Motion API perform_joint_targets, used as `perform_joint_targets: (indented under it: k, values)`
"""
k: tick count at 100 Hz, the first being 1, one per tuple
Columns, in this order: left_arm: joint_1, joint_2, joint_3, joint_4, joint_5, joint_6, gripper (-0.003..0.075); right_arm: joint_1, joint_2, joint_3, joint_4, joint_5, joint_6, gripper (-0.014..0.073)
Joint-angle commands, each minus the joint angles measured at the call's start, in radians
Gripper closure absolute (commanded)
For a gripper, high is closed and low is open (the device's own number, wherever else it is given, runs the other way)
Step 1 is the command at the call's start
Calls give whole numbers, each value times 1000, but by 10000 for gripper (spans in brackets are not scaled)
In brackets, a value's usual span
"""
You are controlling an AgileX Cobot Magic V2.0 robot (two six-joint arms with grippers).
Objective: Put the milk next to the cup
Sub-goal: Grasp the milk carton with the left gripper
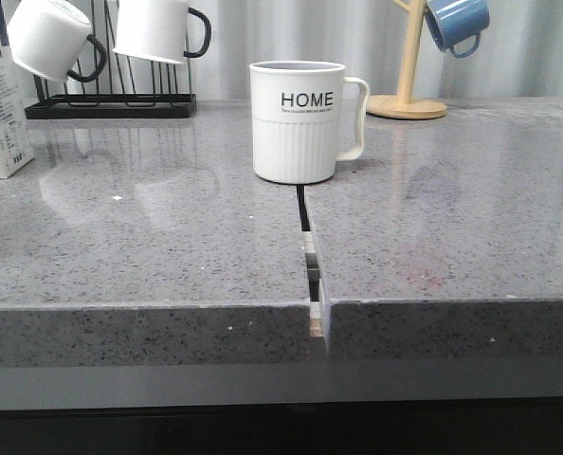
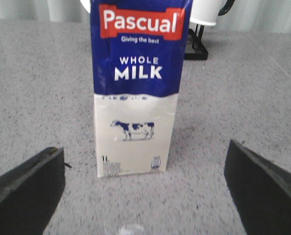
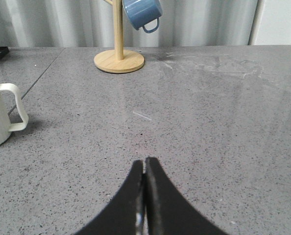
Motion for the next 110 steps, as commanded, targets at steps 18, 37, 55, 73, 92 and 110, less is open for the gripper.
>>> perform_joint_targets:
  k: [18,37,55,73,92,110]
  values:
    - [-8,119,-101,27,-179,0,80,-6,4,-26,-6,-75,0,715]
    - [-8,199,-164,27,-220,0,80,-6,4,-26,-6,-75,0,715]
    - [-8,266,-188,26,-275,0,80,-6,4,-26,-6,-75,0,715]
    - [-8,347,-235,26,-328,0,80,-6,4,-26,-6,-75,0,715]
    - [-8,420,-294,22,-328,0,80,-6,4,-26,-6,-75,0,715]
    - [4,473,-329,19,-340,0,80,-6,4,-26,-6,-75,0,715]
